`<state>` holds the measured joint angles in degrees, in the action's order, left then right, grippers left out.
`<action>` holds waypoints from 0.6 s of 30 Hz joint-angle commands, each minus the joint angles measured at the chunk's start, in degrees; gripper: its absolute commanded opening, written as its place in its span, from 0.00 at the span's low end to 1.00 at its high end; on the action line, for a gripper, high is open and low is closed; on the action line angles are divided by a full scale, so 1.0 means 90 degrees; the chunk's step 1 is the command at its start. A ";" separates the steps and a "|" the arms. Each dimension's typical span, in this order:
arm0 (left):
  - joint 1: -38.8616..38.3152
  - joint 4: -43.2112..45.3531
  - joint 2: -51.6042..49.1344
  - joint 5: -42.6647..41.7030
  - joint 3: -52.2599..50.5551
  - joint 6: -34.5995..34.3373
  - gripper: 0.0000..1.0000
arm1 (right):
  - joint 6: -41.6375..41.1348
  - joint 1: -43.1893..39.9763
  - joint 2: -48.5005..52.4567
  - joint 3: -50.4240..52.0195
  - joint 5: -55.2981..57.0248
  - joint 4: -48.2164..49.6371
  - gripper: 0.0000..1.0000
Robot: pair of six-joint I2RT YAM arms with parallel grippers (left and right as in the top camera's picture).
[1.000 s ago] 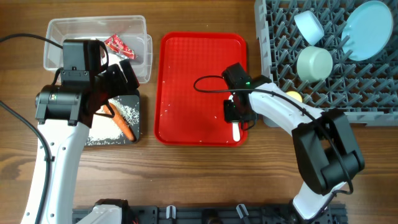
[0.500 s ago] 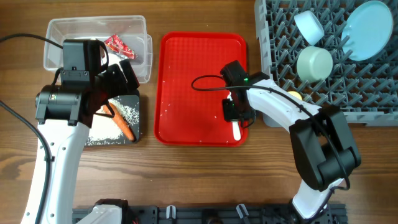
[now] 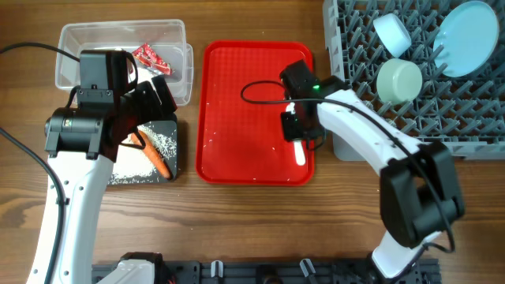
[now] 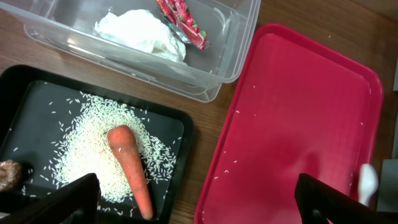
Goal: Sort waste into correct bins and load items into the dishwasher rack
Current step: 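Carry the white spoon to the rack and drop it in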
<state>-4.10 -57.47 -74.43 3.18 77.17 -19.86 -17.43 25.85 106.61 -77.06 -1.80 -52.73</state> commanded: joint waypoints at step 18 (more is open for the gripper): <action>0.0029 0.0017 -0.0012 0.0061 0.0046 -0.0058 1.00 | 0.2436 -0.2373 -0.1098 -0.0355 0.0913 0.1979 0.68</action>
<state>-4.10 -57.45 -74.43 3.18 77.17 -19.86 2.11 4.45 95.37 -79.24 7.75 -35.07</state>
